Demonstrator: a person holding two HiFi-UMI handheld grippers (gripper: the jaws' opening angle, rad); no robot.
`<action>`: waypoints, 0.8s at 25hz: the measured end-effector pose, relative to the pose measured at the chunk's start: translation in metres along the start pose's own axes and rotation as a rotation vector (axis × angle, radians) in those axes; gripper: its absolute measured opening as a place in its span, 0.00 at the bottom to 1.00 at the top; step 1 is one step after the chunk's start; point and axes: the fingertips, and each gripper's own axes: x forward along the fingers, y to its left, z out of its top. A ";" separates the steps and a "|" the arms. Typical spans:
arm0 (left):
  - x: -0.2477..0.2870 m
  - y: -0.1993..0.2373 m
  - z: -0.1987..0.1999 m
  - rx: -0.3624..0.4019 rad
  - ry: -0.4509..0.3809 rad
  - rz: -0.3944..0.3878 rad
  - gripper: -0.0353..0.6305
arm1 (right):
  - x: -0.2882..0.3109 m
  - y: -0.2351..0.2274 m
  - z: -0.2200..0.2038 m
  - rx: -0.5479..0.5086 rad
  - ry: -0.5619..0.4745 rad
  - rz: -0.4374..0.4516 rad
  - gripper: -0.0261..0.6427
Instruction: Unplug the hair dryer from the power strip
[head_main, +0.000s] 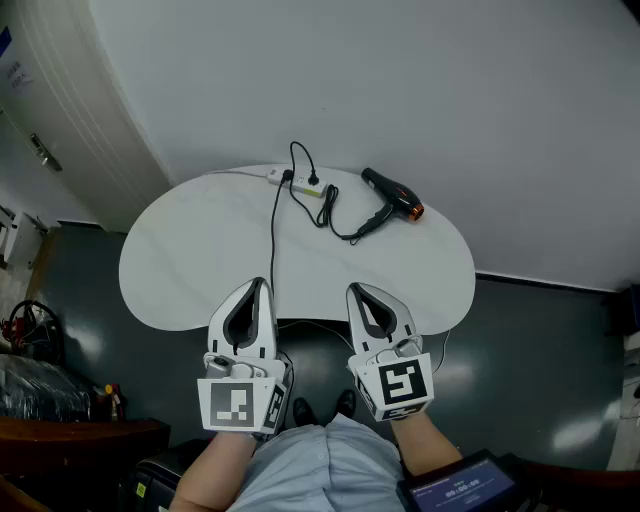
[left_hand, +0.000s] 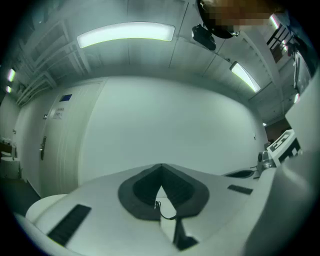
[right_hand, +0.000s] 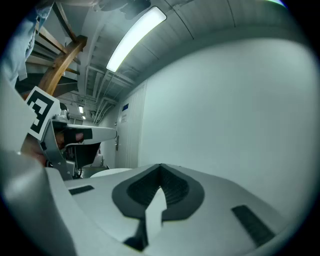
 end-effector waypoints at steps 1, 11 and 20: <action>0.001 -0.001 0.000 0.001 -0.001 0.001 0.05 | 0.000 -0.002 0.000 0.000 0.000 -0.001 0.04; 0.008 -0.013 -0.001 -0.001 0.005 0.020 0.05 | -0.001 -0.016 -0.001 0.051 -0.023 0.029 0.04; 0.022 -0.031 -0.011 -0.002 0.031 0.061 0.05 | 0.008 -0.035 -0.015 0.047 0.021 0.091 0.04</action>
